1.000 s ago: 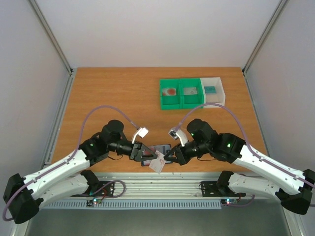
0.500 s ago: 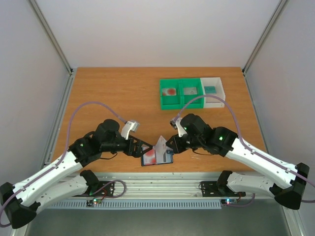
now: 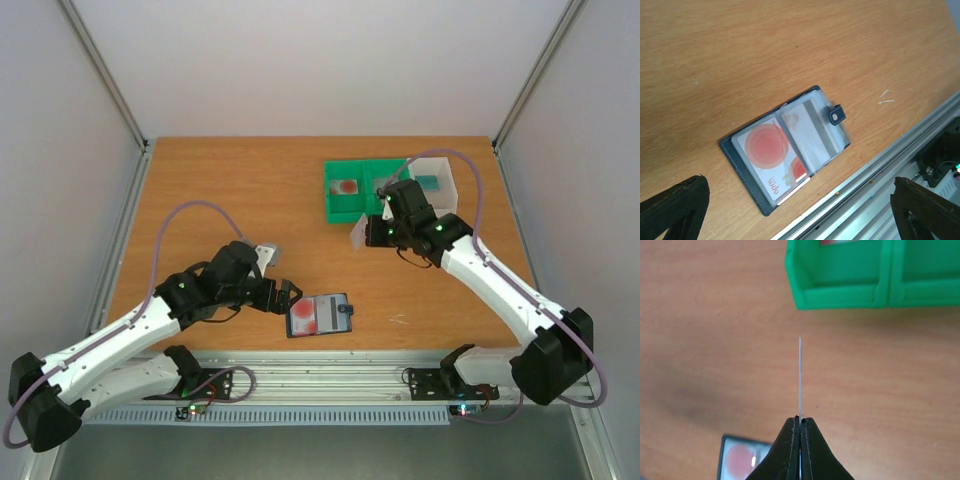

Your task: Take the credit cards out of the card holder

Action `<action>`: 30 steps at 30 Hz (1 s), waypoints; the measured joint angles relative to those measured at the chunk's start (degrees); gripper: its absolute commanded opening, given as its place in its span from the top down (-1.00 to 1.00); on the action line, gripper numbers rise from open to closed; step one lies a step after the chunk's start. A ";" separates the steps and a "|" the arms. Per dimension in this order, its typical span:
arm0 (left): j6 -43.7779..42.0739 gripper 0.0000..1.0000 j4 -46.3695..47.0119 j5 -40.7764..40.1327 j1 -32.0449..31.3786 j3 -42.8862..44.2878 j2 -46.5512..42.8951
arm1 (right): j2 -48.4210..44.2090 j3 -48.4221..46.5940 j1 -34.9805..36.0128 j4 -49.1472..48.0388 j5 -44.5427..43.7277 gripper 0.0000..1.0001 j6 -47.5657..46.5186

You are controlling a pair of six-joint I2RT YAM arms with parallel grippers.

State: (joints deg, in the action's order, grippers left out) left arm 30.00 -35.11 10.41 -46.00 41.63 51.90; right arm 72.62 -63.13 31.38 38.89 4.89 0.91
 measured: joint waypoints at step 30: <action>-0.94 -0.99 -1.60 -4.35 0.00 0.35 1.38 | 29.97 -17.55 -19.04 -16.48 -4.13 0.98 -10.95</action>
State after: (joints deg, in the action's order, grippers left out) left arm 29.06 -36.71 6.07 -46.00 41.98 53.28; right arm 102.59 -80.68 12.34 22.41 0.75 -10.04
